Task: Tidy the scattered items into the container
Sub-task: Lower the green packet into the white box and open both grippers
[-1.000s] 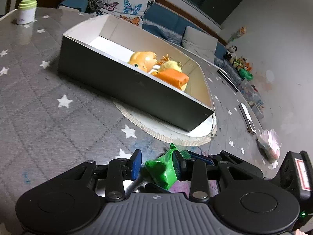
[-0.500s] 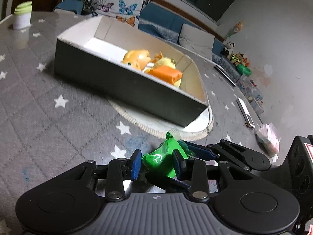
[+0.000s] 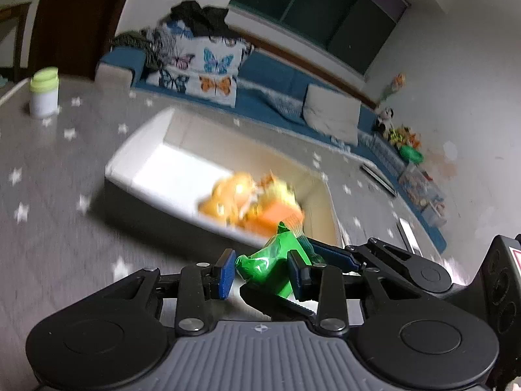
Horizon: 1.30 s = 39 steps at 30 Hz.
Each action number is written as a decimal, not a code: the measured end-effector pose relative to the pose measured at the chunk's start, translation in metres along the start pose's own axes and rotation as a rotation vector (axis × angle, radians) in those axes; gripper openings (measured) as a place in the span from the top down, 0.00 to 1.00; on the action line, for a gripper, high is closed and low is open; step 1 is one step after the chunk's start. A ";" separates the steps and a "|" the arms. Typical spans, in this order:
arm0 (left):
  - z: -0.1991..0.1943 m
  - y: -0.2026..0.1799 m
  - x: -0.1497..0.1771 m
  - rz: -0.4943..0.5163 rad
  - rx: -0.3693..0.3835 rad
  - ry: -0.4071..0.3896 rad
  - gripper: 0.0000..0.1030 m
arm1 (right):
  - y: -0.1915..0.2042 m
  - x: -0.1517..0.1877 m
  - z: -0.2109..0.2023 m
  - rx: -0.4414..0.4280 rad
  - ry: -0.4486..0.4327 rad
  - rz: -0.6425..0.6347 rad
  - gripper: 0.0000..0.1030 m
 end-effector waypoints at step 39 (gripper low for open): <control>0.009 0.029 0.007 -0.008 -0.083 -0.045 0.64 | -0.027 -0.005 0.037 0.086 -0.006 0.066 0.12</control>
Point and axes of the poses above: each gripper's, at about its wrist camera, not at the fingertips, and z roughly the way its jaws point, y to its left, x to its underside, the point moved 7 cm from there along z, roughly the way its jaws point, and after that the axes turned 14 degrees about x, right-handed, at the moved point
